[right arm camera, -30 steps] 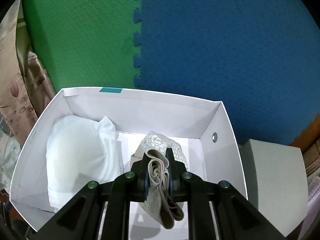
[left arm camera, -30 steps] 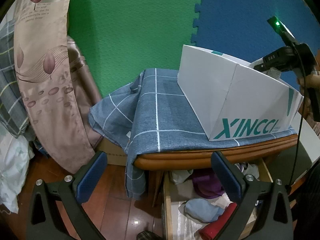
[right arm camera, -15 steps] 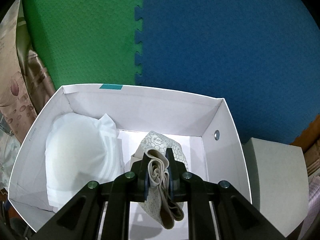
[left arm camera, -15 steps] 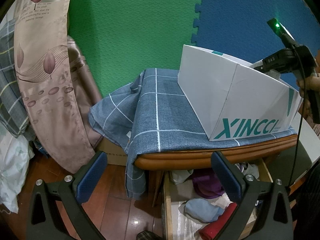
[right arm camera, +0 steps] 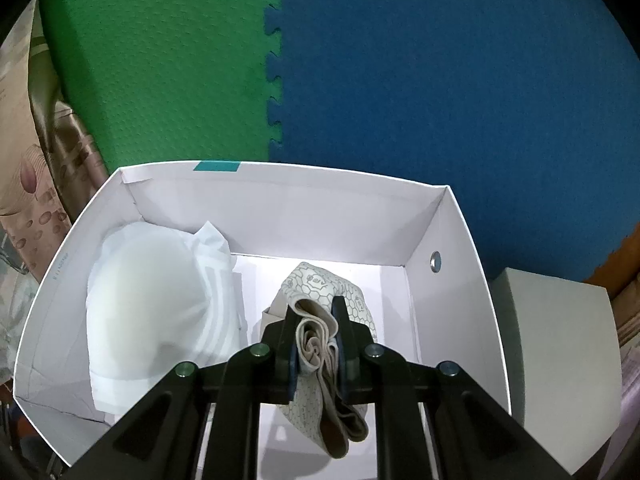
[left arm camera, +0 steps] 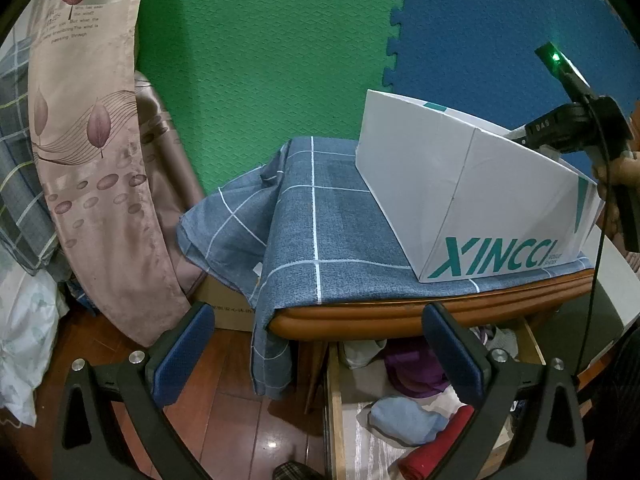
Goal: Take underwear out of drawer
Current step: 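Lower the grey underwear into the box and open the right gripper, then withdraw the open right gripper up out of the white box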
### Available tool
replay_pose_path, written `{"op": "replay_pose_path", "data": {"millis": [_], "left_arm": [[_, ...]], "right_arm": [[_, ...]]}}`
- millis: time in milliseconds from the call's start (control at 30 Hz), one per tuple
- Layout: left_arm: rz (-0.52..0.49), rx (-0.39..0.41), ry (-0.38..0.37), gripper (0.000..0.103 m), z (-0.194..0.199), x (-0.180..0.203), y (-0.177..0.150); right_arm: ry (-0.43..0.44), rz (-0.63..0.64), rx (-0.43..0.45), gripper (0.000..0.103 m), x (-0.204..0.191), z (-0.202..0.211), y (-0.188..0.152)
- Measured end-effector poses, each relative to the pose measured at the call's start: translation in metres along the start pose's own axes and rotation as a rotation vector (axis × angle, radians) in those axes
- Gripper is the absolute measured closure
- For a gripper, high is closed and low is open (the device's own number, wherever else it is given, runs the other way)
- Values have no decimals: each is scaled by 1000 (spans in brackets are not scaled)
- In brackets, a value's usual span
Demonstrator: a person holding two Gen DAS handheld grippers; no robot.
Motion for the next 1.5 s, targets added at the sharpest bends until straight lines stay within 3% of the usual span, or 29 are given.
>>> {"op": "replay_pose_path", "data": {"millis": [100,200,233,300,367,400,433,500,633,800,1133,1333,1500], "left_arm": [[-1,0,0,0,0,0,0],[-2,-1,1,0,0,0,0],[-2,-2,1,0,0,0,0],[0,-1,0,0,0,0,0],[2,0,2,0,1,-1,-1],[3,0,2,0,1,-2,-1],[4,-2,3,0,0,-2,-2],[1,-2,3,0,1,-2,-2],[-10,-9,8,0,-1,-1,-2],[-14,-11,1,0,-1,0,-2],[-99,-54,7,0,-8,23,-8],[-237,-153,-78,0,-19,67,-31],[-304,-263,-204,0,-31,120,-61]], "right_arm": [[9,-11,-6,88,0,-1,1],[62,-36,-41,81,-1,-7,0],[95,-49,-55,69,-1,-9,-1],[111,-75,-30,54,4,0,-1],[105,-100,62,46,15,23,4],[108,-117,88,37,20,32,5],[123,-131,101,34,25,39,6],[169,-144,110,34,35,52,4],[142,-132,124,32,64,72,-11],[-36,-92,65,32,124,81,-50],[-90,-227,83,32,201,105,-79],[-91,-249,110,32,219,115,-94],[-87,-259,132,32,229,113,-118]]}}
Point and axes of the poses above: each gripper's, at about its wrist camera, not at the fingertips, and z roughly against the way its jaws point, x to its right, y to its top, the point moved 5 cm from there along -z, roughly the way its jaws point, and after that the axes turned 4 degrees about -y, right-handed, at the moved point
